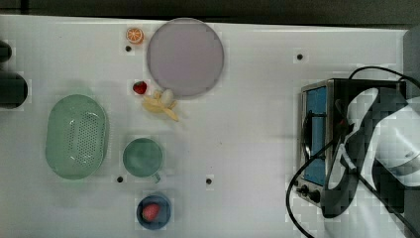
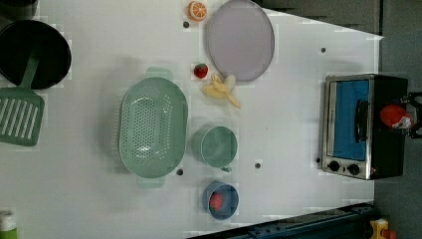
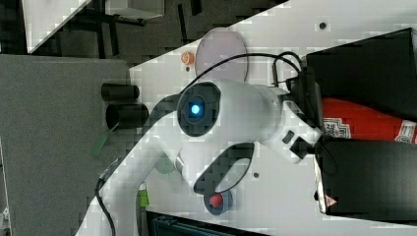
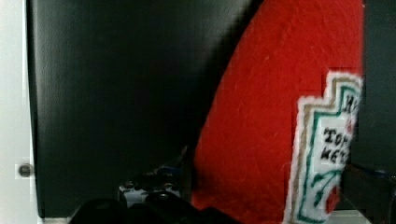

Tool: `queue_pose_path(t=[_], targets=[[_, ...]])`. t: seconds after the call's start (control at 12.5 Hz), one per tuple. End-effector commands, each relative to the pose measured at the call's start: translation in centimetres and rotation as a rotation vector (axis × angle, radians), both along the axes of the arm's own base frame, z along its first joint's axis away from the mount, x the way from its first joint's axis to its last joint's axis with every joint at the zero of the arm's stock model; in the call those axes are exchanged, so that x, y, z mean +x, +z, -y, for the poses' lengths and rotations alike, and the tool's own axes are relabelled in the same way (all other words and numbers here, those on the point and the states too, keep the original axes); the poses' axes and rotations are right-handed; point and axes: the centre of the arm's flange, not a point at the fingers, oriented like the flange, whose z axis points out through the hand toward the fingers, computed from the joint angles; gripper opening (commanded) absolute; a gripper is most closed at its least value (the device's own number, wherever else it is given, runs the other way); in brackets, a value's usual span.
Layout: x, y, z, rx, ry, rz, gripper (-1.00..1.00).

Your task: Pick Ketchup from oven and place it on table.

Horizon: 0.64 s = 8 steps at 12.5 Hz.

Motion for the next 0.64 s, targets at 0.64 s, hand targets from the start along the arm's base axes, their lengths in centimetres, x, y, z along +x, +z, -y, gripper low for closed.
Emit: queue_pose_path(t=[0.64], targets=[[0.9,5.8,-0.1,-0.053,0.009,0.135,0.26]])
